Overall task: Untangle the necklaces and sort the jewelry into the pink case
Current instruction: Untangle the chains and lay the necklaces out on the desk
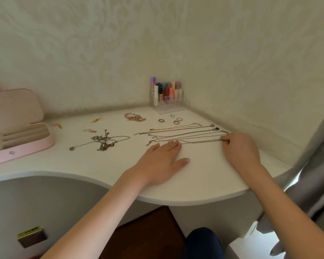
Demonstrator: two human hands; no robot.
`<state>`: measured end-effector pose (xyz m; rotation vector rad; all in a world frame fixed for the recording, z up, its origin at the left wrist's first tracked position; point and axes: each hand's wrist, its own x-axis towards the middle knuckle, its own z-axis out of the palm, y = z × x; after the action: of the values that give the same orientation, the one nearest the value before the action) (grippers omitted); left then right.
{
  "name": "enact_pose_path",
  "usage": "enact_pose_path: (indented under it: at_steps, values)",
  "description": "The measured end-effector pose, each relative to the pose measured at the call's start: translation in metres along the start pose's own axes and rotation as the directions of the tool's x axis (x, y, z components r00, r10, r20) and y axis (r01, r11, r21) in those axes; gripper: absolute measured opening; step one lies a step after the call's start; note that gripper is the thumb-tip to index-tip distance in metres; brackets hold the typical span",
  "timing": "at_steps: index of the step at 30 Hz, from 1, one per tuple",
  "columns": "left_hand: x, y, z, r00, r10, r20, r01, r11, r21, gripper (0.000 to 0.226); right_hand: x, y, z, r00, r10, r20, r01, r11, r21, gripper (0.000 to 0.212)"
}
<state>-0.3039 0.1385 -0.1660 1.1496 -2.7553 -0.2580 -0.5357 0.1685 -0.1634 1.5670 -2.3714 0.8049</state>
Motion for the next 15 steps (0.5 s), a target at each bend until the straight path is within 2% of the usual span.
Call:
enact_pose_path:
  at_steps: [5,9,12,15]
  values:
    - [0.001,0.002,-0.001,1.000,-0.004,0.004,0.004,1.000,0.004,0.066,0.000,-0.001,0.000,0.999,-0.044,0.017,0.044,0.999,-0.021,0.035]
    - [-0.007,-0.001,-0.004,0.986,-0.002,-0.166,-0.011,0.997,-0.078,0.052,-0.002,-0.014,-0.001,0.977,-0.212,0.004,0.210,0.971,0.114,0.042]
    - [-0.022,-0.023,-0.013,0.955,-0.026,-0.297,0.026,1.000,-0.007,0.036,-0.003,-0.045,0.004,0.916,-0.393,0.077,0.370,0.905,0.211,0.044]
    - [-0.042,-0.064,-0.025,0.899,-0.192,-0.394,0.187,0.981,-0.052,0.028,-0.002,-0.101,0.012,0.824,-0.547,0.147,0.495,0.822,0.280,0.044]
